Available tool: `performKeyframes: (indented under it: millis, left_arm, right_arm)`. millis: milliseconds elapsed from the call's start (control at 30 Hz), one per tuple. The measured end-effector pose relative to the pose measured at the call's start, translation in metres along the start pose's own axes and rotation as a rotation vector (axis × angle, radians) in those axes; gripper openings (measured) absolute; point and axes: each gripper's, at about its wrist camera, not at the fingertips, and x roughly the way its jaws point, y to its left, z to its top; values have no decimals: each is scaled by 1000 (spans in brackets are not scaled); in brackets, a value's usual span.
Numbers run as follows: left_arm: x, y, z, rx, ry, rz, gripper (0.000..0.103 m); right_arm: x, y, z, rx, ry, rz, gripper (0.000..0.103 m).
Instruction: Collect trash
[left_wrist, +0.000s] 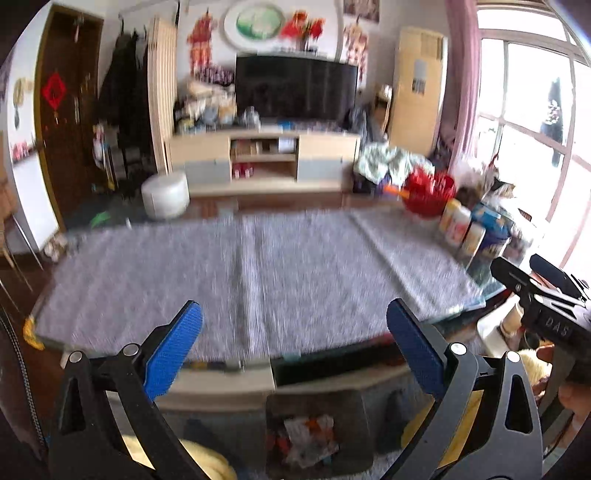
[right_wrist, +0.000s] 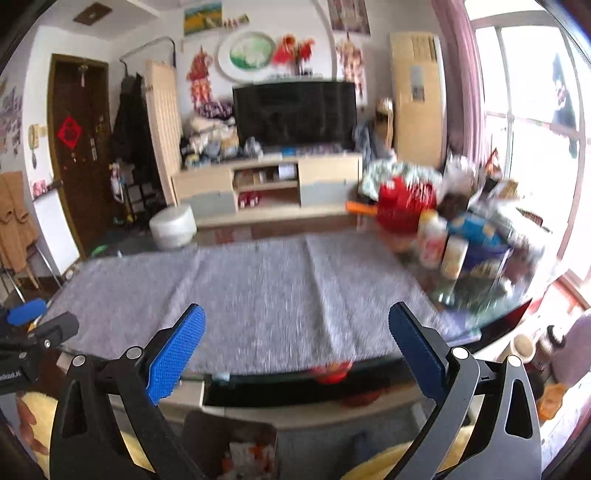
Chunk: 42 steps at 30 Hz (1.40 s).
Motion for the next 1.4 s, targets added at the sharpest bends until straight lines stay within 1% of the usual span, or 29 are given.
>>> performKeyframes:
  millis: [100,200,333,467,600,1400]
  left_arm:
    - [-17,-9,15,21,-60,15,95]
    - [-31,-12,24,22,-107,25,95]
    - [-43,-10,28,7,-146,40,95]
    - [-48,-11,30,3,-165,39,95]
    - [-54,-9,27,12,-170,33,95]
    - [-47,-6,24,-6,-151,31,95]
  right_arm:
    - [-21,-2,9,4,-52,6,100]
    - [-34,-9,14,21,-84,7,100]
    - [-50,-15,19,42,-120,19,100]
    - [-52,-12,19,37,-123,28,100]
    - [-48,-10,19,30,-114,34,100]
    - [-39,-8,15,32,-83,39,100]
